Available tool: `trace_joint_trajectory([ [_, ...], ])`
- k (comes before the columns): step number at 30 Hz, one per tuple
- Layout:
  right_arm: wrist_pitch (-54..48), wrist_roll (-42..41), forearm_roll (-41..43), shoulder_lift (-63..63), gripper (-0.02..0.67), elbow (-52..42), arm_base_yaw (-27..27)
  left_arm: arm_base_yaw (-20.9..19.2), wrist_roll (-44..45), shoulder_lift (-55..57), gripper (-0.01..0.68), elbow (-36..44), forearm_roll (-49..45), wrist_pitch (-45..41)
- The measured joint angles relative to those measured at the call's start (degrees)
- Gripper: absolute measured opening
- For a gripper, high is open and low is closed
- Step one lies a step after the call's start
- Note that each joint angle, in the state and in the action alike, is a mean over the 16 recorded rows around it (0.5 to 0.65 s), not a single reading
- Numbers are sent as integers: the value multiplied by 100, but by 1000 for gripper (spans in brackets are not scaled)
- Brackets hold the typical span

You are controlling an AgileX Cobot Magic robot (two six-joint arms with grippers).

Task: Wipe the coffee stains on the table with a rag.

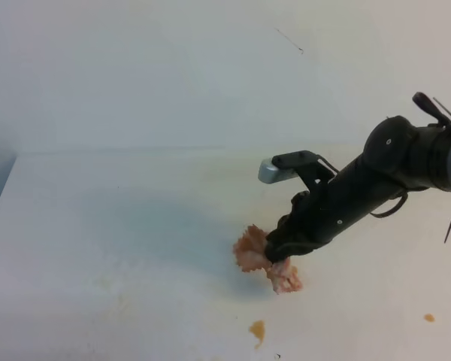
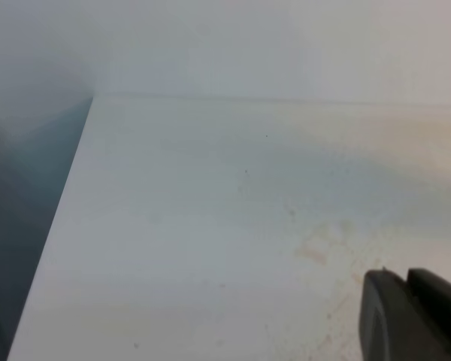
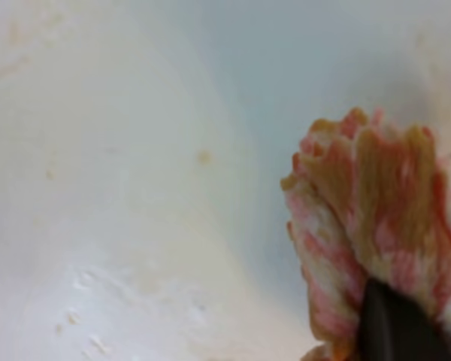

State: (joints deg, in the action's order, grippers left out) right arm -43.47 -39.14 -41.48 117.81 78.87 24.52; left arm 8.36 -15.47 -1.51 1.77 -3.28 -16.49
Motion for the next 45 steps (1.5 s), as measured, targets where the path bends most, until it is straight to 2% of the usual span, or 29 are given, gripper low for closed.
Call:
trace_joint_trajectory([
  [11,-512,-952,-847,-370,31,-218,382,0,0,0,-3,0,0,-10],
  [19,-468,-1130,-922,-392,31,-858,890,0,0,0,-3,0,0,-20],
  [24,-239,-1149,-889,-398,31,-1287,950,0,0,0,-3,0,0,-20],
  [30,119,-1154,-825,-413,31,-1571,591,-1,0,9,-3,-11,0,-5],
  [38,553,-1152,-874,-431,31,-1629,-277,-1,0,9,-2,-11,0,0],
  [45,539,-1484,-1485,-432,31,-1629,-846,0,0,0,-3,0,0,-5],
])
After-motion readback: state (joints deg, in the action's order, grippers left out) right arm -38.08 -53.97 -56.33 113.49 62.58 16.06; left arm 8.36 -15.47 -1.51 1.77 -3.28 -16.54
